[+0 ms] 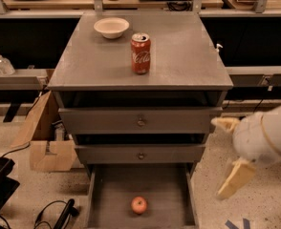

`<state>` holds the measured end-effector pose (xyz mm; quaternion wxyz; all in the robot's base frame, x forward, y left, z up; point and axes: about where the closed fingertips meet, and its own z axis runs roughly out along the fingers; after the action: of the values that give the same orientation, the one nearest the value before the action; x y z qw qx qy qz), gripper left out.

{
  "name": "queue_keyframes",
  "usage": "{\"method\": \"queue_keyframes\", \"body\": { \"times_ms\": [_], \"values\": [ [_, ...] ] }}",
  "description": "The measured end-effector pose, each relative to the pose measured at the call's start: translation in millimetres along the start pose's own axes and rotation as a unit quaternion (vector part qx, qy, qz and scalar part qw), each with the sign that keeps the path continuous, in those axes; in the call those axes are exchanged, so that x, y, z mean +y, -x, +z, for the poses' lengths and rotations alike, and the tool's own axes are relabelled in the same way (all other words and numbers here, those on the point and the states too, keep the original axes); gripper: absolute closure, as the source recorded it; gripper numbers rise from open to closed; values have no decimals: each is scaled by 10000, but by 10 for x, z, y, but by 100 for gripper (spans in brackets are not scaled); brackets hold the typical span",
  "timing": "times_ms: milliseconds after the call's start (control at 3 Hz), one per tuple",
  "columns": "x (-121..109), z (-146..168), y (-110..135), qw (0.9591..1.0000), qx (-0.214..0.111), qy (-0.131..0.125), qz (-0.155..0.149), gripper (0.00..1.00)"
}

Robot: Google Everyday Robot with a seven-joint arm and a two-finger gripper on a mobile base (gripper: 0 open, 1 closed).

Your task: Pick apple from bottom drawer and place on counter

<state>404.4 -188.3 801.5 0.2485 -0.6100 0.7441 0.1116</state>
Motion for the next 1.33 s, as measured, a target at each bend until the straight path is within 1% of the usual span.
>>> {"method": "queue_keyframes", "body": {
  "times_ms": [333,667,1000,1333],
  "values": [
    [236,945,-351,9957,-925,19,-35,0],
    [135,953,-371,9958,-883,-136,-186,0],
    [157,1054,-375,9949,-988,-90,-158,0],
    [86,1884,-412,9875,-1531,-176,-341,0]
  ]
}}
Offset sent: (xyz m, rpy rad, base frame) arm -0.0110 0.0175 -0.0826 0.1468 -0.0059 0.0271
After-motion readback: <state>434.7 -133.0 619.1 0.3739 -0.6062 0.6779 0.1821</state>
